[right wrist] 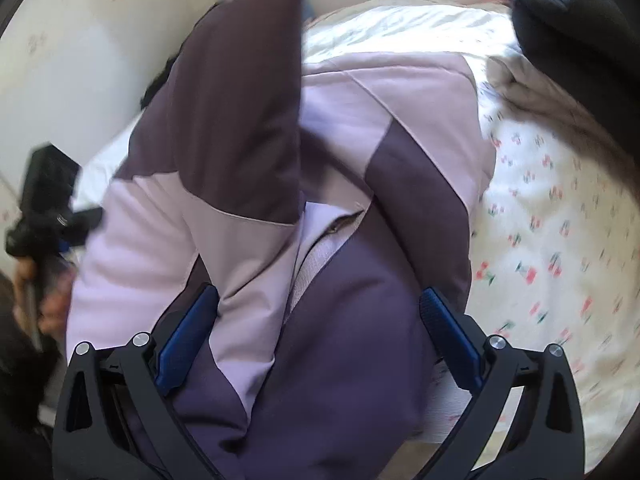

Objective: Fold large clothes

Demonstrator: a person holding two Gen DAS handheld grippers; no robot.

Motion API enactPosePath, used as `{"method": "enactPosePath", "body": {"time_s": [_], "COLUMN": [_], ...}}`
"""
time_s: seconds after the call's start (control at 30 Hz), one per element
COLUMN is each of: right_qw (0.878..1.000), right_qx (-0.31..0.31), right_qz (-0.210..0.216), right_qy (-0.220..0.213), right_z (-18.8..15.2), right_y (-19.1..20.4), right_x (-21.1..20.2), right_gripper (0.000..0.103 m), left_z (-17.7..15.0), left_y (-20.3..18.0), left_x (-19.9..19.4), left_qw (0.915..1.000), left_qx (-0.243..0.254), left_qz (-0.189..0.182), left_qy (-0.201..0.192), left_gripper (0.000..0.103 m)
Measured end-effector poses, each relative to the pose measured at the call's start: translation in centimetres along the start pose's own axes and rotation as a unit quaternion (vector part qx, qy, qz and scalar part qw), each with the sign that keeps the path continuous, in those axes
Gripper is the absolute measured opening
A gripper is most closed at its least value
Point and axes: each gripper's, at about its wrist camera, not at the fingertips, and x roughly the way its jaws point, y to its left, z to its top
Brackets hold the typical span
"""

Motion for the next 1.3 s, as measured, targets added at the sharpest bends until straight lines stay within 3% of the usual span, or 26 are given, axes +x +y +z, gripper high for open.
{"method": "enactPosePath", "body": {"time_s": [0.17,0.27,0.37,0.43,0.47,0.57,0.67,0.77,0.9,0.97,1.03,1.07,1.1,1.23,1.3], "right_qw": [0.992,0.988,0.981,0.98,0.983,0.986,0.989,0.989,0.99,0.99,0.99,0.992,0.996,0.999,1.0], "right_qx": [0.055,0.034,-0.014,-0.046,-0.06,-0.11,-0.129,-0.128,-0.136,-0.134,-0.134,-0.124,-0.081,-0.035,-0.021], "right_qz": [0.058,0.089,0.139,0.158,0.155,0.12,0.075,0.051,0.032,0.015,-0.028,-0.033,-0.01,-0.001,0.008], "right_qy": [-0.098,-0.124,-0.136,-0.112,-0.079,-0.028,0.011,0.043,-0.024,-0.045,-0.017,0.004,0.026,0.014,0.012], "right_z": [-1.6,1.7,5.2,6.3,6.4,5.2,3.6,4.7,8.7,10.5,12.1,11.8,10.7,7.2,6.4], "right_y": [-0.2,4.2,9.8,13.5,15.2,17.6,17.5,17.2,19.0,20.8,20.1,19.6,17.8,14.7,14.4], "right_x": [0.5,1.9,4.4,7.6,9.9,12.2,11.2,9.8,6.8,7.5,10.6,12.4,14.1,14.2,14.5], "right_gripper": [0.097,0.097,0.097,0.097,0.097,0.096,0.096,0.096,0.096,0.096,0.096,0.096,0.096,0.096,0.096], "left_z": [0.9,1.9,2.8,2.6,2.5,1.4,-1.2,-0.8,0.2,-0.2,-0.3,-0.1,-0.2,1.6,2.7], "left_y": [-5.1,-5.7,-3.9,-1.7,0.1,4.7,3.6,3.2,3.3,3.3,2.7,2.6,2.9,5.7,8.5], "left_x": [-1.9,-6.5,-12.0,-13.8,-14.1,-11.4,-9.2,-9.2,-9.2,-9.3,-9.9,-10.7,-11.3,-14.6,-12.1], "left_qw": [0.992,0.978,0.9632,0.9569,0.9568,0.9606,0.9387,0.9399,0.9471,0.9481,0.9499,0.9543,0.959,0.9685,0.9857], "left_qx": [0.103,0.153,0.166,0.158,0.144,0.129,0.194,0.188,0.176,0.177,0.183,0.183,0.175,0.113,0.073], "left_qz": [0.039,0.076,0.124,0.166,0.185,0.226,0.26,0.257,0.238,0.234,0.224,0.205,0.189,0.159,0.118], "left_qy": [-0.06,-0.12,-0.171,-0.179,-0.173,-0.099,-0.118,-0.124,-0.124,-0.123,-0.119,-0.117,-0.118,-0.154,-0.096], "left_gripper": [0.093,0.085,0.085,0.085,0.085,0.085,0.085,0.085,0.085,0.085,0.085,0.085,0.085,0.085,0.086]}}
